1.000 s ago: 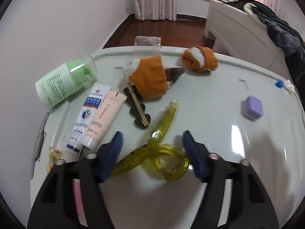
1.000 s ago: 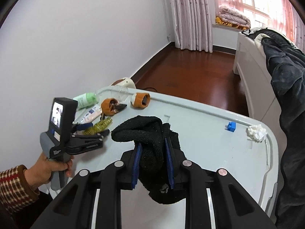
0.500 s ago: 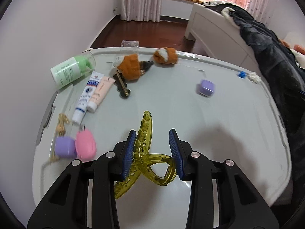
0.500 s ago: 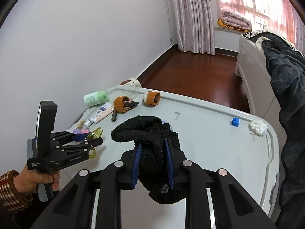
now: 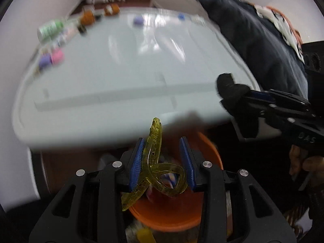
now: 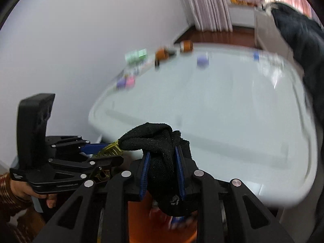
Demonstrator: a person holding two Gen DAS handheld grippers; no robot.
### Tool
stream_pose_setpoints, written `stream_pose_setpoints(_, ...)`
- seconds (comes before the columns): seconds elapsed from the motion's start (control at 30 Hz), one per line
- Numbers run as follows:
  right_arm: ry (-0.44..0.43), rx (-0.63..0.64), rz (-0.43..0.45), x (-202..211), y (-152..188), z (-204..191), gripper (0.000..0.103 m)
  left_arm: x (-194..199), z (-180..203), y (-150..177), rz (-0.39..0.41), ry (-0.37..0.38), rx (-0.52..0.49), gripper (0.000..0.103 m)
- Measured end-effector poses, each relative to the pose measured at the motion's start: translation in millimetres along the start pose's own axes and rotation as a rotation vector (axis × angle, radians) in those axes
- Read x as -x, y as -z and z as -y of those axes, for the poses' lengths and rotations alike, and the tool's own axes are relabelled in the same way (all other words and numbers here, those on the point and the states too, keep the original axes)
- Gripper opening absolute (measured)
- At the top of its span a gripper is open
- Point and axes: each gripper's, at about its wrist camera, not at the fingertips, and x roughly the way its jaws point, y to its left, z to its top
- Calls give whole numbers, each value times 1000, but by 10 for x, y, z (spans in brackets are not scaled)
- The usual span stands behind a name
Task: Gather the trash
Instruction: 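Carry the hair claw and glove over the bin and open both tools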
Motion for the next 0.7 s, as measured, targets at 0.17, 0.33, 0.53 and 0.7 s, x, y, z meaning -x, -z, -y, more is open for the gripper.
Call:
stream_pose_setpoints(0.17, -2, -41, -98, -187, 448, -62, 26, -327, 42, 422, -137, 34, 33, 36)
stream_pose_setpoints(0.33, 39, -55, -207, -441, 646, -83, 63, -602, 23, 636, -254, 60, 80, 55)
stream_pose_setpoints(0.53, 98, -77, -98, -244, 525, 7, 87, -372, -31, 544, -142, -103, 56, 74)
stream_pose_setpoints(0.7, 121, -122, -45, -178, 462, 116, 92, -92, -45, 379, 9, -269, 34, 80)
